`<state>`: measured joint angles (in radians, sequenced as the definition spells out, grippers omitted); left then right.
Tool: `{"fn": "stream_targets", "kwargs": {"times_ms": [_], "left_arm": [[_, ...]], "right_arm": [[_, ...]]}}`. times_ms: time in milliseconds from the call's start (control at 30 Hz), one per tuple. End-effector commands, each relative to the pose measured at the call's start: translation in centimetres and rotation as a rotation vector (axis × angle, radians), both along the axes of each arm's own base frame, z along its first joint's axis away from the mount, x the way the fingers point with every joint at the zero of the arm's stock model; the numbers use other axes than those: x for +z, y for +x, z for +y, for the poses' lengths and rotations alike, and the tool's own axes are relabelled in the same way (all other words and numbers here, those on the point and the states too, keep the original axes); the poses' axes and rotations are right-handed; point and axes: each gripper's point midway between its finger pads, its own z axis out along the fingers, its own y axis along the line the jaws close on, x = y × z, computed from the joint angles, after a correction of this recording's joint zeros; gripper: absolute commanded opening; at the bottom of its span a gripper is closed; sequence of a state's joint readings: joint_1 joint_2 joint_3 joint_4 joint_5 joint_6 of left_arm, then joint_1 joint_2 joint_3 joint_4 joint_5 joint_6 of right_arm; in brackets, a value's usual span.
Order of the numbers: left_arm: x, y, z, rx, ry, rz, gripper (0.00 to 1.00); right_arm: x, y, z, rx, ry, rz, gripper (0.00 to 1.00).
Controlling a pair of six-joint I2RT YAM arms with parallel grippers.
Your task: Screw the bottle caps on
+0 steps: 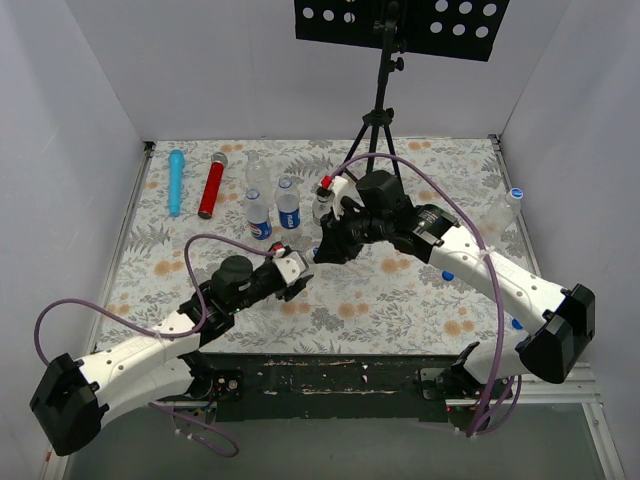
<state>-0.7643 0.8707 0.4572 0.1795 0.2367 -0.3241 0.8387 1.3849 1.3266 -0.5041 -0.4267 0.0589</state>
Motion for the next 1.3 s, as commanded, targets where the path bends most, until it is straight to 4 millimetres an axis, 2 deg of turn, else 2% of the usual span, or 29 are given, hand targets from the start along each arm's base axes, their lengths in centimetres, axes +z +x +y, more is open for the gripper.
{"fn": "stream_targets", "kwargs": {"times_ms": [0, 200, 300, 467, 533, 633, 700, 867, 1133, 1267], "left_arm": [[4.9, 3.5, 2.5, 0.318, -0.011, -0.292, 0.0], [4.2, 4.2, 3.4, 0.422, 0.087, -0.34, 0.0], [3.6, 3.5, 2.4, 0.352, 0.08, -0.283, 0.0], [3.3, 1.2, -1.0, 0.052, -0.023, -0.091, 0.0], [3.6, 0.5, -1.6, -0.033, -0.065, -0.025, 0.01], [4.3, -0.6, -2.3, -0.138, -0.127, 0.039, 0.03], [4.5, -1.1, -2.5, -0.185, -0.151, 0.066, 0.03], [5.1, -2.1, -3.0, -0.266, -0.205, 0.114, 0.04], [6.0, -2.2, -3.0, -0.285, -0.254, 0.118, 0.04], [6.1, -2.3, -2.9, -0.292, -0.262, 0.118, 0.04]], "right_arm": [[0.0, -0.8, 1.7, -0.159, 0.063, 0.216, 0.01], [0.9, -0.2, 1.8, -0.207, 0.118, 0.208, 0.01], [2.1, -0.6, 1.6, -0.159, 0.142, 0.154, 0.03], [5.1, -0.7, 0.1, -0.089, 0.159, -0.008, 0.43], [5.9, -0.7, -0.7, -0.081, 0.151, -0.048, 0.58], [7.0, -0.7, -1.2, -0.071, 0.176, -0.118, 0.72], [7.5, -0.7, -1.4, -0.071, 0.199, -0.149, 0.77], [7.9, -0.6, -1.3, -0.064, 0.223, -0.187, 0.8], [5.9, 0.0, -0.8, -0.07, 0.179, -0.161, 0.77], [4.8, 0.3, -0.8, -0.072, 0.155, -0.154, 0.72]]}}
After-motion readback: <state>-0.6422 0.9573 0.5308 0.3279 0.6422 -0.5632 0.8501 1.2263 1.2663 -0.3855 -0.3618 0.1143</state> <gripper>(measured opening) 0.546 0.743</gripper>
